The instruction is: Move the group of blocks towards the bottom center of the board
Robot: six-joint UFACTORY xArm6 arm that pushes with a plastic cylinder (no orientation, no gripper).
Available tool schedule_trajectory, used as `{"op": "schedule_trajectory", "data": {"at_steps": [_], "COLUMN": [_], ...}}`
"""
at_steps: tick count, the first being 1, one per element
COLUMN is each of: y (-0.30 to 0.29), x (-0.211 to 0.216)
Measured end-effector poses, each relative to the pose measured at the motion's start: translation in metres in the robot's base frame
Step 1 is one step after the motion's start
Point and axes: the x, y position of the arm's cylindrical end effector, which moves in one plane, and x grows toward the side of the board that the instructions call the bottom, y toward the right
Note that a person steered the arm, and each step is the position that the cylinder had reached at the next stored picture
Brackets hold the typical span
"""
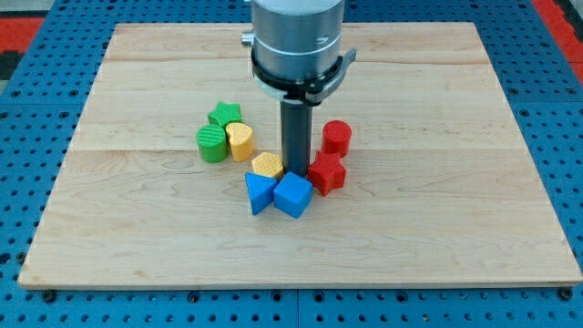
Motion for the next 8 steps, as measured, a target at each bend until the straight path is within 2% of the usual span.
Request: {"op": "schedule_trajectory", "data": {"at_steps": [1,2,3,4,6,7,8], "y": [-0.024,-0.032,0.009,0.057,0.051,0.043,0.032], "x": [-0.033,-0.083,-0.114,-0.093,0.003,-0.009,-0.069]}}
